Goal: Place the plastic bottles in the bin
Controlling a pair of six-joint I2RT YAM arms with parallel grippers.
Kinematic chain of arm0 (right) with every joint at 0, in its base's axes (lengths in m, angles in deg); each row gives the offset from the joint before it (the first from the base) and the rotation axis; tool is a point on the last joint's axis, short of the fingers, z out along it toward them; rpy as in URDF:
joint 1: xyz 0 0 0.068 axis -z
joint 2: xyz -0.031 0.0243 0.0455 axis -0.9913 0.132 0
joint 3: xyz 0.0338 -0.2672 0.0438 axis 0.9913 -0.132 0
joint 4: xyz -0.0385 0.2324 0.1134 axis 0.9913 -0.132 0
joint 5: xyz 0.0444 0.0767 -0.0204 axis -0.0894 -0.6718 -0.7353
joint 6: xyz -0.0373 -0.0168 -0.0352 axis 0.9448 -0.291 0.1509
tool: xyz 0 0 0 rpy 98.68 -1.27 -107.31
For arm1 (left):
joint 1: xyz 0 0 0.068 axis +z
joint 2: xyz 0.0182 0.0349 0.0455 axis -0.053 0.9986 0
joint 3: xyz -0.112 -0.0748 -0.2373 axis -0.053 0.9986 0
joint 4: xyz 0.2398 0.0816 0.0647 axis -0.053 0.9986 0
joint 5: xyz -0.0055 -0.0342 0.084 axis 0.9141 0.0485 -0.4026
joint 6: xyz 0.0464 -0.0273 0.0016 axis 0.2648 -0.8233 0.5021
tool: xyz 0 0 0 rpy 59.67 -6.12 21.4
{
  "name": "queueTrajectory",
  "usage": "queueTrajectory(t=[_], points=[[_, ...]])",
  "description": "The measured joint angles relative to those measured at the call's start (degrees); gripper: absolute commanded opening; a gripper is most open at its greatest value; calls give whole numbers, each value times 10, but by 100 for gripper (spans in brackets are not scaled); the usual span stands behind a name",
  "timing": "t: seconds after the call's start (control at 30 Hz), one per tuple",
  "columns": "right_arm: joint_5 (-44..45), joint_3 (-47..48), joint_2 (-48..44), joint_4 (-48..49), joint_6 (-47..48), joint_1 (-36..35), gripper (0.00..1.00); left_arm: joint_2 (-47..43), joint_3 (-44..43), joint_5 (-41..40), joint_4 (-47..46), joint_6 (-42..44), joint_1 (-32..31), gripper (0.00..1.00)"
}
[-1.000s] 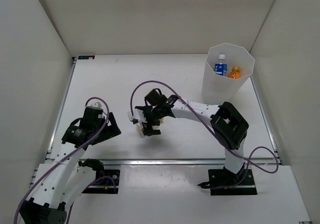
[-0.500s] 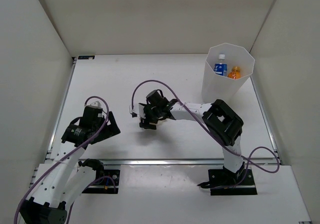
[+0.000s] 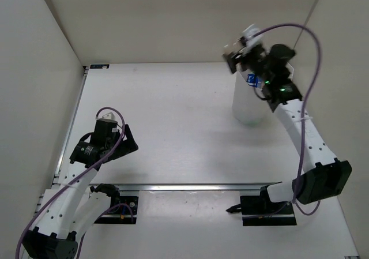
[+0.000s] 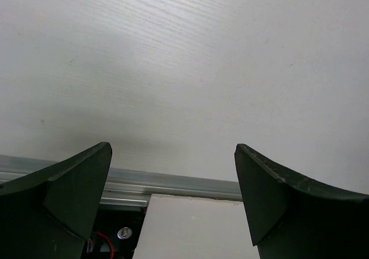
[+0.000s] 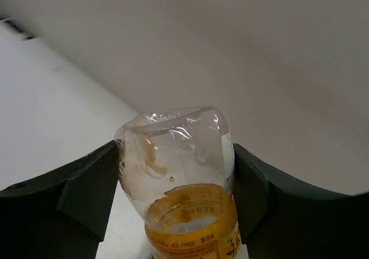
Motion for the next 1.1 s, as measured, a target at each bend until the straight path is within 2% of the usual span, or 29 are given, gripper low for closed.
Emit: queueTrajectory(t=[0.1,0.13,0.17,0.2,0.23,0.27,0.4,0.6,0.83,0.9,1.0,1.1], points=[[-12,26,-7,19,-56,125,45,5,-11,-3,-5,0,0,98],[-22,33,0,20,-75,152,50,8,-13,-3,-7,0,0,98],[-32,42,10,15,-93,174,62,11,-14,-3,-10,1,0,99],[-45,50,26,12,-113,195,69,14,-14,-3,-11,1,0,99],[-58,54,39,10,-127,207,81,19,-15,-3,-11,0,0,99],[-67,53,54,5,-145,220,99,23,-15,-3,-12,0,0,99],[-57,36,75,-32,-182,225,99,32,-30,-7,-14,2,1,99],[18,36,33,-86,-221,168,99,46,-82,-26,-17,11,2,98],[144,83,-62,-235,-246,-32,100,48,-89,-42,-15,26,2,99],[212,35,-98,-267,-261,-117,99,49,-97,-68,-1,34,2,99],[246,-45,-123,-342,-294,-210,99,48,-116,-115,20,47,7,99],[243,-108,-109,-410,-333,-229,99,38,-121,-144,32,62,17,99]])
